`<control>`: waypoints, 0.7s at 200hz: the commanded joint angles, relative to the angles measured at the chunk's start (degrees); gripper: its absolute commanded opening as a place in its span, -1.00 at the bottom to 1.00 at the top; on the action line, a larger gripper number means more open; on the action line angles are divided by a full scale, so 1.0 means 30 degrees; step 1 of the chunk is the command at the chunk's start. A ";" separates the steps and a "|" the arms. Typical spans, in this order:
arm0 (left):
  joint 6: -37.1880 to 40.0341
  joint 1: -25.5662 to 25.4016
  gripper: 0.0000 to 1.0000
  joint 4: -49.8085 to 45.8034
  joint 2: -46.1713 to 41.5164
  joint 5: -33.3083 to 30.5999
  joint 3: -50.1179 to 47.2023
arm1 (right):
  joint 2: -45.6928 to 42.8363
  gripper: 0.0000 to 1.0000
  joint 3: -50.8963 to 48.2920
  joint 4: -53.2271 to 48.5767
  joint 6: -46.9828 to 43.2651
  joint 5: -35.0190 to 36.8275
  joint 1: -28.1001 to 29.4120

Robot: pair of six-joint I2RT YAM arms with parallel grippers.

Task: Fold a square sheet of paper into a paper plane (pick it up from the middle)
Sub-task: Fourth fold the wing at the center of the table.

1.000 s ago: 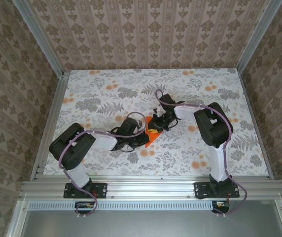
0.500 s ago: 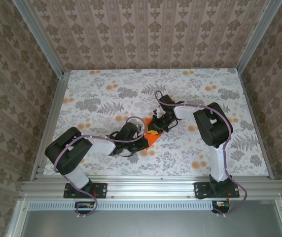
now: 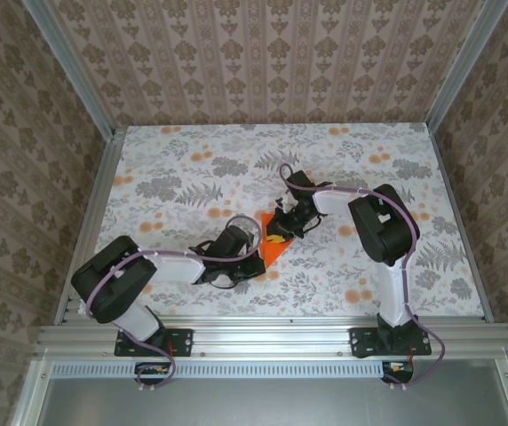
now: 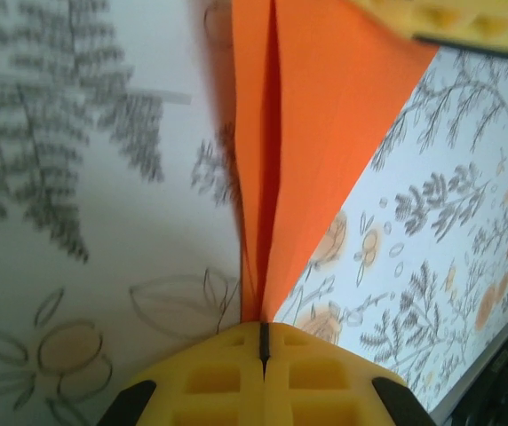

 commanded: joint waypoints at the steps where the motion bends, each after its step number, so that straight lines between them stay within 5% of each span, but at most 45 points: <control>1: 0.0142 -0.0438 -1.00 -0.4201 -0.0558 0.1096 -0.1047 | 0.0636 -0.70 -0.0394 -0.0266 -0.0224 0.1725 -0.0251; 67: 0.1409 0.1556 -0.90 -0.5257 -0.4561 0.0284 0.1088 | 0.0665 -0.70 -0.0395 -0.0229 -0.0143 0.1769 -0.0219; 140: 0.1576 0.1837 -0.95 -0.1085 0.0586 0.1958 0.3942 | 0.0698 -0.70 -0.0365 -0.0112 0.0067 0.1739 -0.0220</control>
